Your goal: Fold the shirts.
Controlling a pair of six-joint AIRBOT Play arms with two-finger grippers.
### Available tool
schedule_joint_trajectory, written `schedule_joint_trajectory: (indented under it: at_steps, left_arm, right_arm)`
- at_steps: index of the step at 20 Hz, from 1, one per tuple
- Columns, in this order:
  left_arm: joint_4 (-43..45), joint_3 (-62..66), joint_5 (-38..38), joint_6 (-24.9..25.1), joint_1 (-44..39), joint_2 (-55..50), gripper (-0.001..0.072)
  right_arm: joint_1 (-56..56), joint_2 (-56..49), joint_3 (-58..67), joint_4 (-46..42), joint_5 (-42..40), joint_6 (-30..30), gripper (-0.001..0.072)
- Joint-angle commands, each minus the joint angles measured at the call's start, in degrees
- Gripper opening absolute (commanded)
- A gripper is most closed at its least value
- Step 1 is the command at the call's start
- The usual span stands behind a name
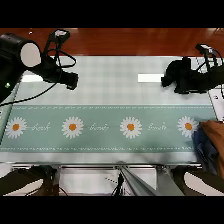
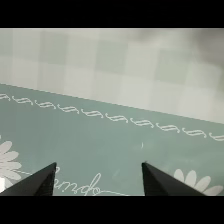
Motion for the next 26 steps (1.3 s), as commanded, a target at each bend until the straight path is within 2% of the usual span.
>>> schedule_joint_trajectory:
  at_steps: [1,17,20,22,24,25,26]
  left_arm:
    - [0.0,0.0,0.0,0.0,0.0,0.0,0.0712]
    - [0.0,0.0,0.0,0.0,0.0,0.0,0.0712]
    - [0.0,0.0,1.4,0.0,0.0,-0.3,0.0712]
    - [0.0,0.0,2.6,0.0,0.0,-0.9,0.0712]
    - [0.0,0.0,2.6,0.0,0.0,-1.8,0.0712]
    - [0.0,0.0,2.6,0.0,-0.1,-2.3,0.0712]
    - [0.0,0.0,2.5,0.0,0.0,-2.8,0.0713]
  right_arm:
    - [0.0,0.0,0.0,0.0,0.0,0.0,0.0603]
    - [0.0,0.0,0.0,0.1,-0.2,0.3,0.0603]
    - [0.0,0.0,0.0,2.9,-2.6,0.5,0.0602]
    - [0.1,0.0,0.0,3.9,-7.2,0.4,0.0602]
    - [0.0,0.0,0.0,1.5,-16.4,0.7,0.0593]
    - [0.0,-0.1,0.0,-2.9,-23.2,3.5,0.0587]
    - [0.0,-0.2,0.0,-9.9,-30.5,9.6,0.0586]
